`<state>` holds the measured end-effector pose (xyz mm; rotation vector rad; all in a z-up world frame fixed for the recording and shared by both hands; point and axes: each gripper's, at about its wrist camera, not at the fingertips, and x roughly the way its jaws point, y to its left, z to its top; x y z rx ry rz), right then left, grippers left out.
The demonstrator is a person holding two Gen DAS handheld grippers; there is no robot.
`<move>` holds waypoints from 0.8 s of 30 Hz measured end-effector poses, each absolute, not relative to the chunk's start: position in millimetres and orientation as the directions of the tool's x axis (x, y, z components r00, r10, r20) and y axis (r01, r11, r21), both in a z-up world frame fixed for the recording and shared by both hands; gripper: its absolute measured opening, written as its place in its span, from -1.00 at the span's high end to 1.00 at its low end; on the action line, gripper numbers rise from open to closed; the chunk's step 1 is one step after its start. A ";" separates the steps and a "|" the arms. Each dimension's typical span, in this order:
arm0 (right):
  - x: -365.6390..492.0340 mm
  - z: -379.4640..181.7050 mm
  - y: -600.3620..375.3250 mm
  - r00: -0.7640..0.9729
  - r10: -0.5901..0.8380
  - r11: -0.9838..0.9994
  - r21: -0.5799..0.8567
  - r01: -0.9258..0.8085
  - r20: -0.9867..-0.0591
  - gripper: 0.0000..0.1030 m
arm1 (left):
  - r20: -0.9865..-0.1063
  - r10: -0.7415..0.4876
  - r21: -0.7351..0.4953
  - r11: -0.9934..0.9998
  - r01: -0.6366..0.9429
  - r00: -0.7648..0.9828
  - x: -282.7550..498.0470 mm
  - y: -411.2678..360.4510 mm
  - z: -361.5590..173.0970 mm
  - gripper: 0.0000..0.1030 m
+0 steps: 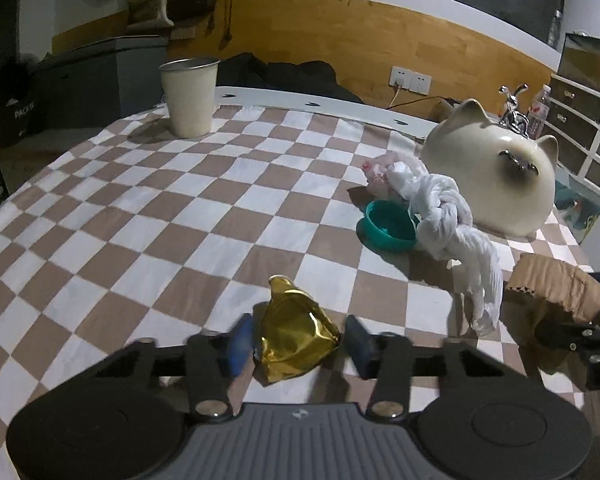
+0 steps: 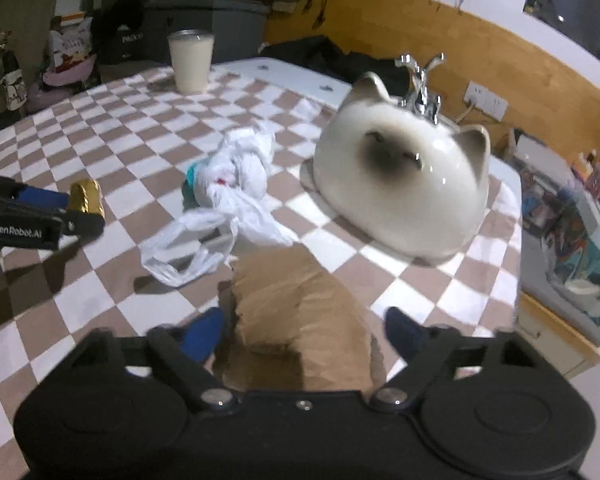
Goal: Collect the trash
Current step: 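Grasp the brown paper piece with right tool while left tool grasps gold wrapper, then carry the brown paper and gold wrapper with both tools over the bin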
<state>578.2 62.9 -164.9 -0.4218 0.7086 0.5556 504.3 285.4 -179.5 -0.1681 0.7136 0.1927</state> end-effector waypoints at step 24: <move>445.3 -117.1 25.0 0.572 0.411 0.840 0.051 -0.540 -0.710 -0.04 | -0.673 0.025 -0.157 0.972 -0.176 0.739 381.5 232.4 -123.2 0.18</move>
